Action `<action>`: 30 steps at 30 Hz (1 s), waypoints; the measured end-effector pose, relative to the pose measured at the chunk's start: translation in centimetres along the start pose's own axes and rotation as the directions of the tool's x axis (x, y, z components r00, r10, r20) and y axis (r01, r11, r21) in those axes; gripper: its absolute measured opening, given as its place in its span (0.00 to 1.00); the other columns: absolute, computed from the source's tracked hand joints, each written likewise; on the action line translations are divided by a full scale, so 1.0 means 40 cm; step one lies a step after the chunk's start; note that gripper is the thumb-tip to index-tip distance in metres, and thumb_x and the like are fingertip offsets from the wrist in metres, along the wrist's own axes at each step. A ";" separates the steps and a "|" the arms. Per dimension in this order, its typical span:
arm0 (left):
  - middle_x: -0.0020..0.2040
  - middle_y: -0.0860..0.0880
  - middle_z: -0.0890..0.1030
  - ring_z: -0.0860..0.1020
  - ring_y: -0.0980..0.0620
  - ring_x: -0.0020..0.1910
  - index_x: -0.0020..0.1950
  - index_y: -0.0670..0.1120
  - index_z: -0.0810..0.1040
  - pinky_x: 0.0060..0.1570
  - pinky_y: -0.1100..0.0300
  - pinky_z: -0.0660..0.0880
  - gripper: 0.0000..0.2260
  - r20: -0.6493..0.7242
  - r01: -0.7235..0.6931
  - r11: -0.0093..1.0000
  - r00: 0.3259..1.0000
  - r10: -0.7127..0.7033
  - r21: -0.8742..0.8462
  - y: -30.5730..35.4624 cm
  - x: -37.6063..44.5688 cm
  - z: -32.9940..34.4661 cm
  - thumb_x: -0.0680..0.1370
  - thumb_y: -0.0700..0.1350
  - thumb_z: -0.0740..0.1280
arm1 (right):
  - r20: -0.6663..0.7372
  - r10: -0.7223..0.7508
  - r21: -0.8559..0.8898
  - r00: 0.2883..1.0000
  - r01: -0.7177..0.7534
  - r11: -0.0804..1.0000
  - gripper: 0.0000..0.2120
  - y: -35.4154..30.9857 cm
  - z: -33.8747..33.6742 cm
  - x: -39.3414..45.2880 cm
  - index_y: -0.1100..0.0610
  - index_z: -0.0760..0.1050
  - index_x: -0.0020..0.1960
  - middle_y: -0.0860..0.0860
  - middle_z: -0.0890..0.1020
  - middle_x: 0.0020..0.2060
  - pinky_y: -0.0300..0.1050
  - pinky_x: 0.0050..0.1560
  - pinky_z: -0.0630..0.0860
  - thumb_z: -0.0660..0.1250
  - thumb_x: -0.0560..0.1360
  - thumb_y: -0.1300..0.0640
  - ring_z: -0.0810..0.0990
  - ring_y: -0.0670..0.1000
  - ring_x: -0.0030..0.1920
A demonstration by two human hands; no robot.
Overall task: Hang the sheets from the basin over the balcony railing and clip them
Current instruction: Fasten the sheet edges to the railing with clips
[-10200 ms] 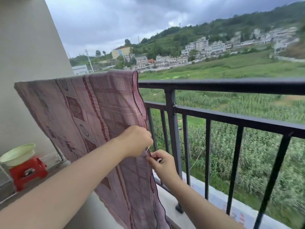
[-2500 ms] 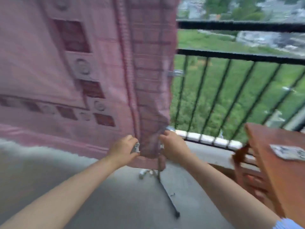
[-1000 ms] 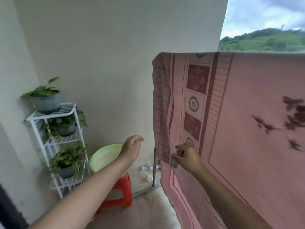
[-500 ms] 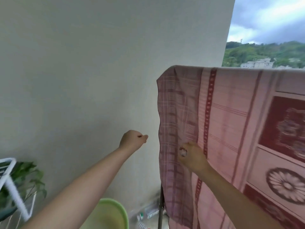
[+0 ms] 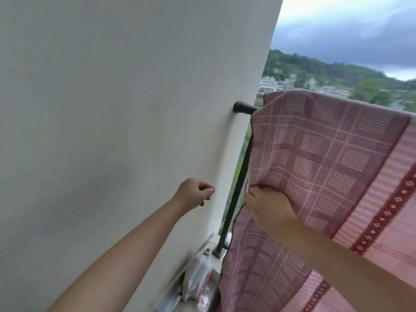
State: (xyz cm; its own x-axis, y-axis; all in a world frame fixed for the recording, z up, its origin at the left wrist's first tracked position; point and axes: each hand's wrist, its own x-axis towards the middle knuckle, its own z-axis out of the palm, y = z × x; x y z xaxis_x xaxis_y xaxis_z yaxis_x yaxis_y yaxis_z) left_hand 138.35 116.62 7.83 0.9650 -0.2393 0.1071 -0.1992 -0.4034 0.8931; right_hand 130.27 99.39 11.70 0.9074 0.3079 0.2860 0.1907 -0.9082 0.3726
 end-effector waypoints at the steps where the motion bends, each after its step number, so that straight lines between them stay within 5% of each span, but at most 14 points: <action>1: 0.30 0.52 0.76 0.71 0.62 0.20 0.52 0.39 0.80 0.20 0.76 0.64 0.09 0.046 -0.019 0.999 0.999 0.020 -0.028 -0.003 0.009 0.006 0.75 0.40 0.64 | -0.016 -0.035 0.015 0.999 0.036 0.999 0.12 0.015 0.022 -0.012 0.55 0.74 0.35 0.50 0.78 0.31 0.40 0.22 0.75 0.75 0.57 0.64 0.78 0.51 0.27; 5: 0.39 0.49 0.78 0.72 0.66 0.19 0.57 0.41 0.77 0.20 0.78 0.64 0.13 0.194 -0.144 0.986 0.968 0.158 -0.083 0.020 0.049 0.048 0.74 0.42 0.67 | -0.152 -0.006 0.094 0.988 0.020 0.995 0.03 0.045 0.034 -0.066 0.55 0.76 0.32 0.48 0.77 0.25 0.34 0.20 0.71 0.69 0.61 0.61 0.75 0.48 0.22; 8: 0.48 0.49 0.78 0.73 0.67 0.20 0.62 0.41 0.74 0.21 0.78 0.65 0.18 0.241 -0.230 0.965 0.936 0.255 -0.128 0.040 0.088 0.095 0.74 0.46 0.67 | -0.255 0.094 0.128 0.962 -0.063 0.990 0.11 0.066 0.040 -0.083 0.55 0.78 0.33 0.48 0.76 0.24 0.32 0.21 0.69 0.56 0.66 0.58 0.75 0.46 0.23; 11: 0.51 0.45 0.79 0.73 0.66 0.20 0.64 0.42 0.72 0.25 0.76 0.69 0.20 0.231 -0.221 0.951 0.935 0.270 -0.217 0.041 0.124 0.132 0.74 0.47 0.66 | -0.279 0.142 0.162 0.950 -0.099 0.982 0.11 0.078 0.056 -0.093 0.56 0.78 0.34 0.49 0.76 0.25 0.32 0.21 0.70 0.56 0.66 0.59 0.75 0.47 0.23; 13: 0.49 0.41 0.81 0.74 0.65 0.22 0.62 0.41 0.74 0.33 0.69 0.73 0.19 0.262 -0.200 0.948 0.928 0.264 -0.247 0.040 0.146 0.144 0.73 0.47 0.68 | -0.279 0.126 0.158 0.952 -0.084 0.984 0.11 0.075 0.056 -0.095 0.56 0.78 0.35 0.49 0.77 0.26 0.33 0.21 0.73 0.57 0.67 0.59 0.76 0.48 0.24; 16: 0.35 0.46 0.81 0.75 0.59 0.27 0.47 0.40 0.81 0.39 0.61 0.74 0.07 0.304 -0.165 0.923 0.911 0.277 -0.347 0.049 0.164 0.151 0.73 0.43 0.68 | -0.290 0.079 0.118 0.954 -0.046 0.992 0.10 0.050 0.043 -0.087 0.55 0.79 0.37 0.49 0.77 0.28 0.36 0.24 0.75 0.58 0.67 0.59 0.76 0.48 0.27; 20: 0.20 0.57 0.77 0.72 0.63 0.22 0.34 0.48 0.79 0.31 0.70 0.70 0.10 0.117 -0.204 0.884 0.954 0.275 -0.420 0.030 0.129 0.130 0.74 0.38 0.66 | -0.363 0.019 0.093 0.932 0.016 0.996 0.08 0.026 0.034 -0.047 0.57 0.78 0.42 0.51 0.78 0.33 0.40 0.26 0.77 0.60 0.70 0.60 0.77 0.51 0.32; 24: 0.22 0.56 0.76 0.71 0.52 0.30 0.29 0.57 0.80 0.34 0.62 0.68 0.17 -0.003 -0.275 0.839 0.951 0.310 -0.470 -0.012 0.066 0.110 0.73 0.38 0.67 | -0.326 0.002 0.146 0.945 0.048 0.988 0.23 -0.003 0.048 -0.007 0.58 0.70 0.58 0.53 0.84 0.44 0.43 0.31 0.81 0.69 0.64 0.65 0.82 0.53 0.39; 28: 0.29 0.46 0.77 0.70 0.48 0.34 0.30 0.54 0.79 0.36 0.58 0.67 0.16 0.025 -0.241 0.821 0.955 0.296 -0.517 0.003 0.044 0.122 0.74 0.37 0.66 | -0.299 0.109 0.318 0.948 -0.008 0.948 0.16 0.003 0.060 -0.017 0.58 0.72 0.54 0.56 0.83 0.44 0.48 0.38 0.81 0.64 0.67 0.66 0.82 0.55 0.42; 30: 0.33 0.42 0.76 0.70 0.49 0.35 0.32 0.54 0.79 0.38 0.56 0.67 0.14 0.070 -0.268 0.829 0.936 0.344 -0.491 0.014 0.039 0.130 0.75 0.39 0.65 | -0.338 0.114 0.382 0.934 0.025 0.924 0.10 0.016 0.064 -0.035 0.57 0.71 0.51 0.56 0.82 0.47 0.39 0.48 0.79 0.60 0.70 0.63 0.81 0.51 0.47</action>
State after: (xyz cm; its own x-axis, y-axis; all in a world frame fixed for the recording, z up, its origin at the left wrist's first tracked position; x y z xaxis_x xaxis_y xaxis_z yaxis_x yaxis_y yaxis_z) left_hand 138.86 111.41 6.24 0.8233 -0.4243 0.3770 -0.3398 0.1636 0.9262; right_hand 130.06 97.65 9.30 0.7427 0.2797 0.6084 0.3420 -0.9396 0.0144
